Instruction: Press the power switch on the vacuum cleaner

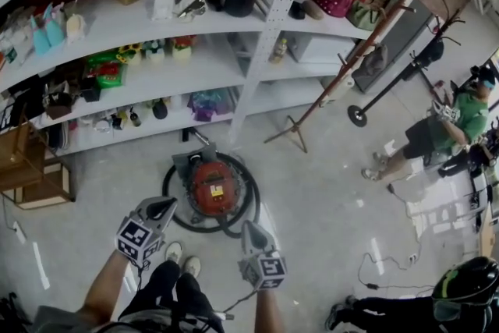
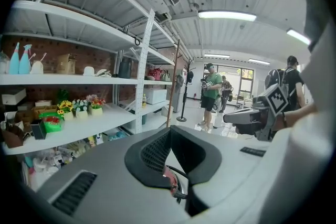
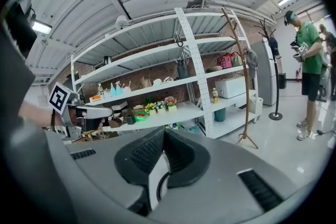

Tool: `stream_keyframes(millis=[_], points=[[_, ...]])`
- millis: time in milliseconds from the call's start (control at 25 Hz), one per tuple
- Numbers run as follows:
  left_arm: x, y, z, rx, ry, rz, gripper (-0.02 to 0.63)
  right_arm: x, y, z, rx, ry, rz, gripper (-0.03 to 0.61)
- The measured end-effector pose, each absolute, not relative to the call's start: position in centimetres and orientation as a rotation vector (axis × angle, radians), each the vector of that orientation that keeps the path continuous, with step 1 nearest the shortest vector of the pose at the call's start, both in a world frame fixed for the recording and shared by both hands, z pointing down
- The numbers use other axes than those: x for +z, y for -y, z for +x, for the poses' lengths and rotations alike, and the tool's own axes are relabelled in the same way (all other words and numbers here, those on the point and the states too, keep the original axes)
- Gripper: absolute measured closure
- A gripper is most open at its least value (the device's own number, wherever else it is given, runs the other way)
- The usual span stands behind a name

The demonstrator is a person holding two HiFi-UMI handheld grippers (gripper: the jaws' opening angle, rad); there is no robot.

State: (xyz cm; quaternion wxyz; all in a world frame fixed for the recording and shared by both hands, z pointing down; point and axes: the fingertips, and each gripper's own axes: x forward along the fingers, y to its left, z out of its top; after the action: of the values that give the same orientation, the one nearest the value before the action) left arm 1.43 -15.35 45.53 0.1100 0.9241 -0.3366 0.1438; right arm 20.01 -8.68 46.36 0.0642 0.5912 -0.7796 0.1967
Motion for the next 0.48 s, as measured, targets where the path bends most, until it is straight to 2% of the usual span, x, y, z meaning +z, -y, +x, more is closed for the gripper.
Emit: stream_keyframes(millis=[480], points=[[53.7, 21.7, 0.5, 0.463, 0.968, 2.642, 0.604, 54.2, 15.1, 18.4, 0.659, 2.311, 1.732, 0.569]])
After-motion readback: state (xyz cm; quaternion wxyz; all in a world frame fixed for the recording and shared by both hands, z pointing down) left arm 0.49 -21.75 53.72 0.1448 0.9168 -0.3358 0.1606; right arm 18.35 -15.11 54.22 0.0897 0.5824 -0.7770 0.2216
